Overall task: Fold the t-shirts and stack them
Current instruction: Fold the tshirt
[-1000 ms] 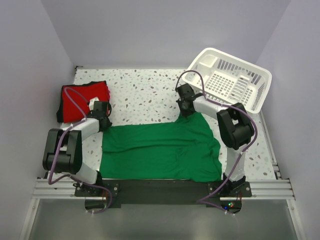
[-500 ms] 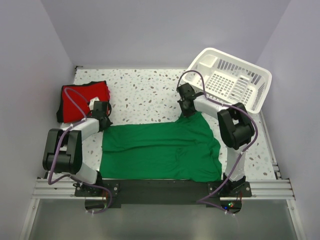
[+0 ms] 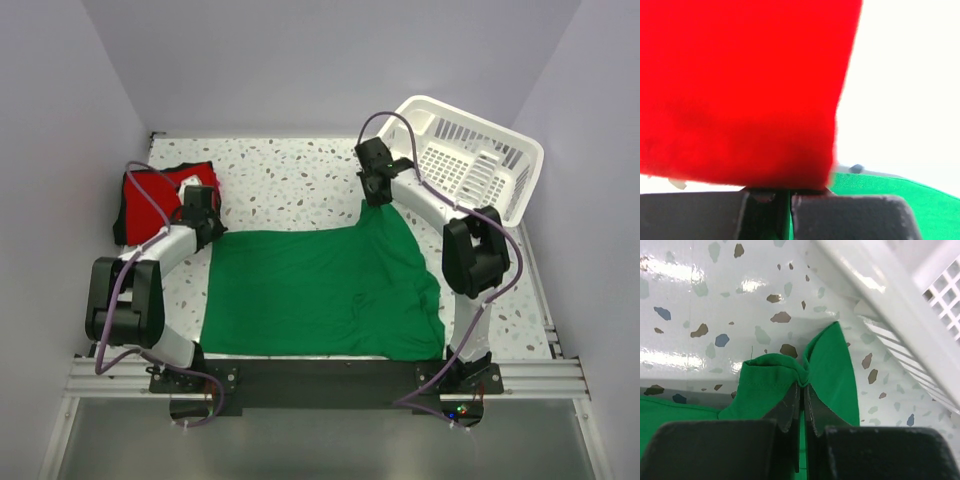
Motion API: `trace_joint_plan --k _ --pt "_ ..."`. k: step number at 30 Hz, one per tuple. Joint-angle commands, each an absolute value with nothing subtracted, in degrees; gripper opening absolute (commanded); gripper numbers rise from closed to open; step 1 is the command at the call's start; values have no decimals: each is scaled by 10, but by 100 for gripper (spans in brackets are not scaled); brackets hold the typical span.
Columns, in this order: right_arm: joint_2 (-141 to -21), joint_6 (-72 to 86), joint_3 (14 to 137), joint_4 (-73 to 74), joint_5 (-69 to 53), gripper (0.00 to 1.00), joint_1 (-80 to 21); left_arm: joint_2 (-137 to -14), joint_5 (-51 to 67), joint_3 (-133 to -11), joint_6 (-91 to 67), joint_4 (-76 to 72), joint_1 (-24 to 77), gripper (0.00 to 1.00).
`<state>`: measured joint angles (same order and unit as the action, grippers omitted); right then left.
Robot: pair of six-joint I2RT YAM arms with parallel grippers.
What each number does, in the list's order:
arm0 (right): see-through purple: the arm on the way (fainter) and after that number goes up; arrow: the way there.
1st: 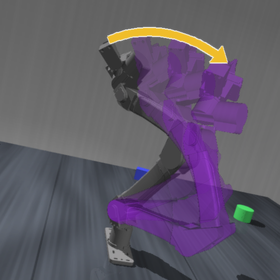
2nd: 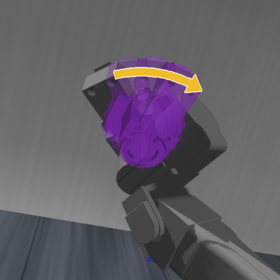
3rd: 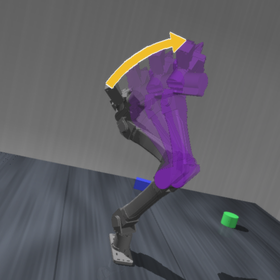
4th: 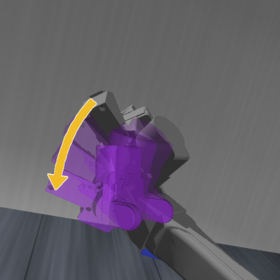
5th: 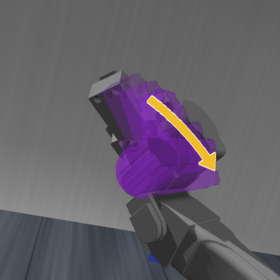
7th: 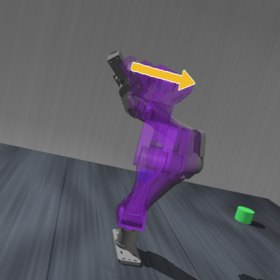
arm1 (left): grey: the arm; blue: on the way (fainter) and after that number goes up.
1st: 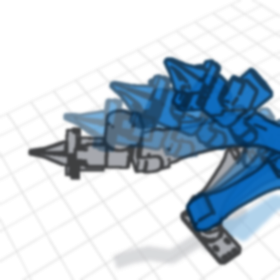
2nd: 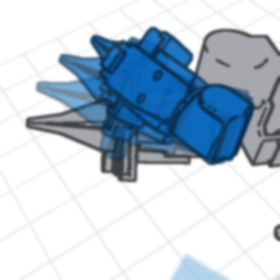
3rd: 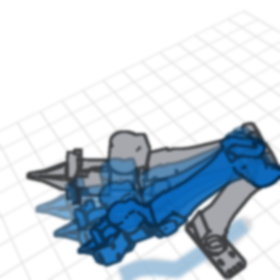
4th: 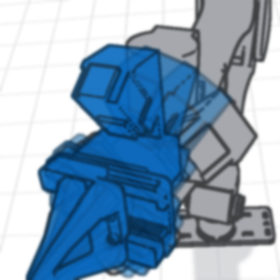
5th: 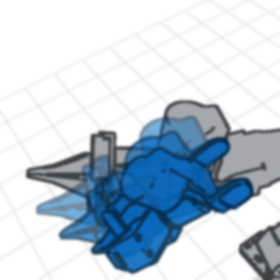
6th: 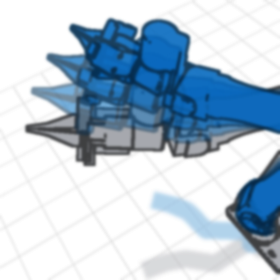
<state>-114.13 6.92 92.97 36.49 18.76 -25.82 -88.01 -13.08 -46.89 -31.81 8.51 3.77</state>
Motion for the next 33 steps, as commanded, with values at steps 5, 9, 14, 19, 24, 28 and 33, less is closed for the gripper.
trace_joint_plan --k 5,9,14,19,24,28,33 --pt "-1158 67 998 392 225 0 -243 -867 -109 -542 -300 62 34 0" --pt "-1146 59 1009 395 224 0 -240 -861 -108 -555 -280 69 34 0" --pt "-1100 68 995 412 218 0 -241 -829 -82 -543 -252 68 34 0" --pt "-1033 97 934 445 200 0 -242 -789 -80 -525 -235 111 34 0" --pt "-946 137 843 478 168 0 -249 -764 -54 -502 -230 146 34 0" --pt "-880 173 772 504 156 0 -255 -748 -53 -487 -234 174 34 0" --pt "-806 216 690 526 149 0 -267 -712 -41 -470 -236 202 34 0"
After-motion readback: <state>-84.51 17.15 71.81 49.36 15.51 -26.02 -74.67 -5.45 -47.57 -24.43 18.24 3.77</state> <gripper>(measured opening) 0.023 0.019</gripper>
